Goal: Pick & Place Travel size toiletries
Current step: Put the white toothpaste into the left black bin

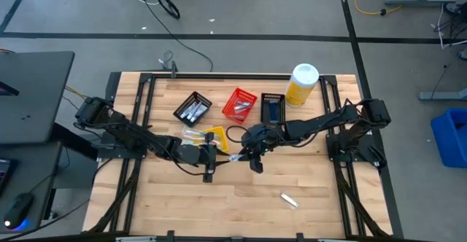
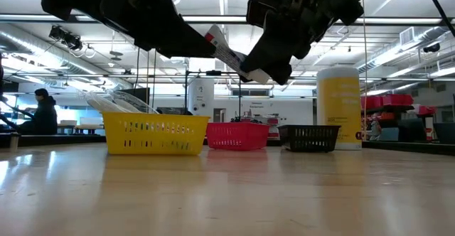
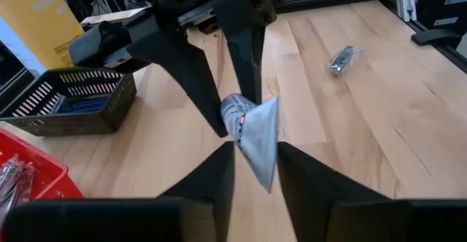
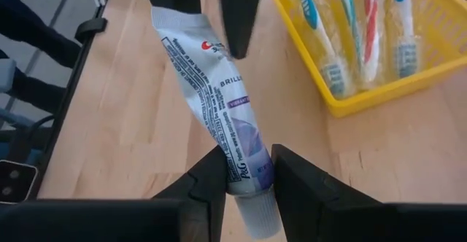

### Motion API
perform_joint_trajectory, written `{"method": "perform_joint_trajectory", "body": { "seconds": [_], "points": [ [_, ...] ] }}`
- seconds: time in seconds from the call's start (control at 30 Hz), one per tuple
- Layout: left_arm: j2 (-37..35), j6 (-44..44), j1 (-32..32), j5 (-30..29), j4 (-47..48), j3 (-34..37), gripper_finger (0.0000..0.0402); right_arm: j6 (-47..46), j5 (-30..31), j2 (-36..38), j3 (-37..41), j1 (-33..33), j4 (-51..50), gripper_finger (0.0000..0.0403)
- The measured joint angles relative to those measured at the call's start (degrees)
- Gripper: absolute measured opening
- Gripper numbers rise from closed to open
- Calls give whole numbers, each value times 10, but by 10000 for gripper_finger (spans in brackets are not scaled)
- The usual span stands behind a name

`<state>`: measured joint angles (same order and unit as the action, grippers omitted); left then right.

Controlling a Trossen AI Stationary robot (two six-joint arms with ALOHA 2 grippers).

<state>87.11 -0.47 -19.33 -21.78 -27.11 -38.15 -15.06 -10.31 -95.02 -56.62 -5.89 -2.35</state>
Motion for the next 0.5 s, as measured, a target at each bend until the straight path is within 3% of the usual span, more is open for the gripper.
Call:
{"method": "perform_joint_trajectory", "body": {
  "seconds": [0.23, 0.5],
  "points": [
    [0, -1, 0, -2, -1, 0, 39, -12, 15, 0, 0, 3, -3, 104],
    [0, -1, 0, -2, -1, 0, 19, -19, 16, 0, 0, 3, -4, 131]
  ]
}}
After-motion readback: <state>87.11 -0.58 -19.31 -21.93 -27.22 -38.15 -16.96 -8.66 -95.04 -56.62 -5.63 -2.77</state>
